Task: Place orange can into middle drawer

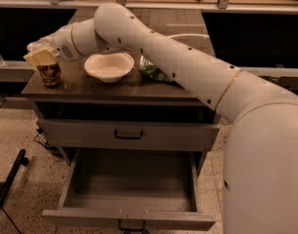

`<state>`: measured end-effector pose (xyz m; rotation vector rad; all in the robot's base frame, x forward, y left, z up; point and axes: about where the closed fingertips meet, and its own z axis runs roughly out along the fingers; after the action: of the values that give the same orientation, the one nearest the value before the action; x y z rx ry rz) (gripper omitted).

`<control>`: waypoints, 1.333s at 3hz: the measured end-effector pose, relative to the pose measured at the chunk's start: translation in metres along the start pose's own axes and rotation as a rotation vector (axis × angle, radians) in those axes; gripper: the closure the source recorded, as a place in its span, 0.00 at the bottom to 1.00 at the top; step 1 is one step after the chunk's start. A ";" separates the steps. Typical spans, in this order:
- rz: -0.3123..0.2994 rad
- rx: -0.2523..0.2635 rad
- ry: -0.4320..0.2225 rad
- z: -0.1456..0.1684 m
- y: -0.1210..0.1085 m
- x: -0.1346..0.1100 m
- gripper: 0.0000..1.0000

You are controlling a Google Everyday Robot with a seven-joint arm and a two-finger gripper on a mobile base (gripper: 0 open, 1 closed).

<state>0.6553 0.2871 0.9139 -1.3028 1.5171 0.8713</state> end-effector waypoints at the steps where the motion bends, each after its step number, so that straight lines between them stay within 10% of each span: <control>1: -0.003 0.000 -0.003 -0.005 0.001 -0.002 1.00; 4: -0.112 0.020 -0.064 -0.152 0.045 -0.014 1.00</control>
Offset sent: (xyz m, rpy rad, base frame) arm -0.0421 -0.1031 0.0711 0.0682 -0.1029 0.0240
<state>0.5818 0.1594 0.9738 -1.3198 1.3864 0.8169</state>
